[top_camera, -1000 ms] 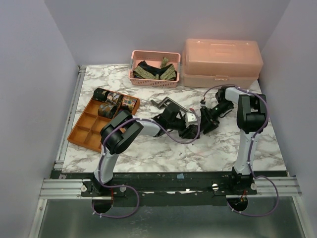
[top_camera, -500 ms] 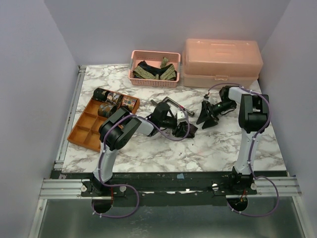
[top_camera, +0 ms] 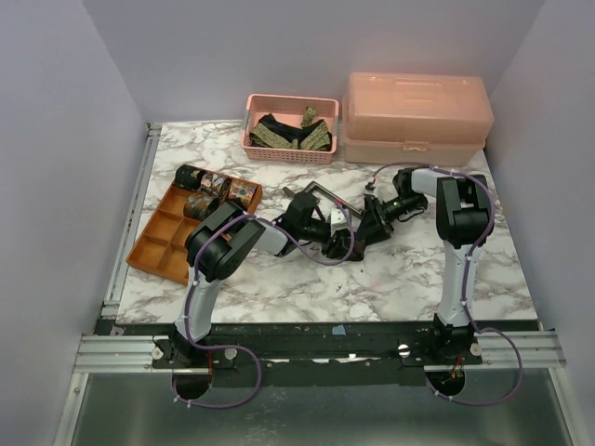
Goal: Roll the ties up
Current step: Roll the tie at the center of the board.
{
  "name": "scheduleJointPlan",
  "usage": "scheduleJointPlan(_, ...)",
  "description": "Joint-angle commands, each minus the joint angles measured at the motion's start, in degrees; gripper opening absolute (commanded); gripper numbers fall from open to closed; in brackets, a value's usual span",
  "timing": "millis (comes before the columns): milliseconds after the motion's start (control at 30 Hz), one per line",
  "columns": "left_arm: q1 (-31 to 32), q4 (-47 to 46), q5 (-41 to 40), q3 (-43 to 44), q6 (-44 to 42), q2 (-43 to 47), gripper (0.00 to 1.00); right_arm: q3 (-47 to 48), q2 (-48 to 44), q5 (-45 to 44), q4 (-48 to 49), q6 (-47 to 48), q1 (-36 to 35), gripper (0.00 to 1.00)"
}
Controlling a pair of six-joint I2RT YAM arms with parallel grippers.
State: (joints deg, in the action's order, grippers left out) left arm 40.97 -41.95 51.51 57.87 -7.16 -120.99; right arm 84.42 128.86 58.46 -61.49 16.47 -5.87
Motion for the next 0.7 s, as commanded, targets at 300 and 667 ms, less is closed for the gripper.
scheduleJointPlan(300, -0.5, 10.5, -1.2, -2.9, 0.5, -4.5, 0.15, -2.6, 2.3, 8.1, -7.8, 12.7, -0.5, 0.85)
scheduleJointPlan(667, -0.7, 10.4, -2.0, -2.5, 1.0, -4.3, 0.2, -7.5, 0.1, 2.5, 3.0, 4.4, -0.4, 0.18)
